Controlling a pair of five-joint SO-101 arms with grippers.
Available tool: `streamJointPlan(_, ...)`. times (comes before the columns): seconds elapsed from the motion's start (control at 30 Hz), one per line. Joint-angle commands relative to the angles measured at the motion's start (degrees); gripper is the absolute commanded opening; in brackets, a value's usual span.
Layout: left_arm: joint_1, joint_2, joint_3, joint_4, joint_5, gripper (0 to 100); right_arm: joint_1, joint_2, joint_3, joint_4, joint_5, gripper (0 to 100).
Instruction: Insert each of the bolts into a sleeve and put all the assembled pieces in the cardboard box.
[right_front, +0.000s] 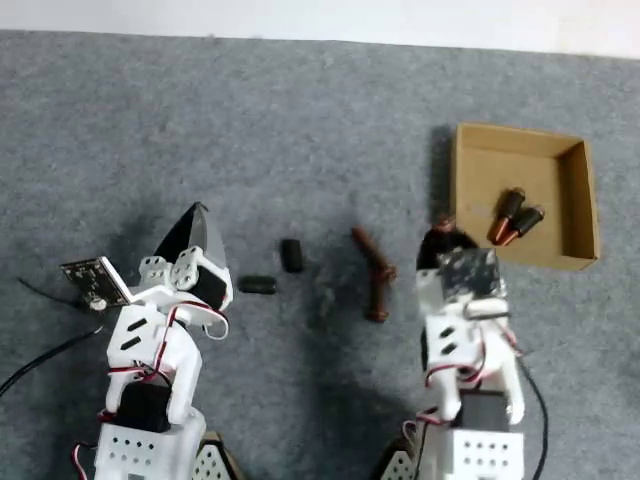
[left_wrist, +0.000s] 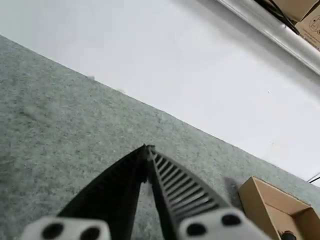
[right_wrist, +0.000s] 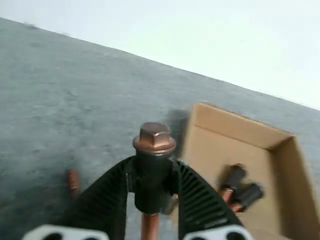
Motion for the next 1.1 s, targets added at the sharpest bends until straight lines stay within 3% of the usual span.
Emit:
streamJointPlan(0.0,-0.75,-0.92,1.10,0.09,-0.44,0,6.81,23.08,-16.31,-7.52,-0.09,0.4)
streamJointPlan(0.17,-0.75,-0.84,1.10,1.76,-0.53,0,13.67,58.24,-40.92,-8.13,-4.66,0.4)
streamJointPlan(0.33,-0.75,-0.84,1.10,2.02,-0.53,0,14.37,85.05,-65.01,5.93,-7.65,0.4)
streamJointPlan(0.47,-0.75,-0.84,1.10,2.02,-0.53,0,13.32,97.80,-79.34,14.02,-11.08,0.4)
streamJointPlan(0.6,0.48,-0.84,1.10,2.20,-0.62,0,13.23,104.40,-84.44,14.73,-14.59,1.5)
streamJointPlan(0.83,1.10,-0.84,1.10,2.29,-0.62,0,11.03,107.47,-84.26,14.73,-15.82,18.1)
streamJointPlan(1.07,1.10,-0.84,1.10,2.29,-0.62,0,6.81,99.82,-80.31,16.31,-15.82,18.3)
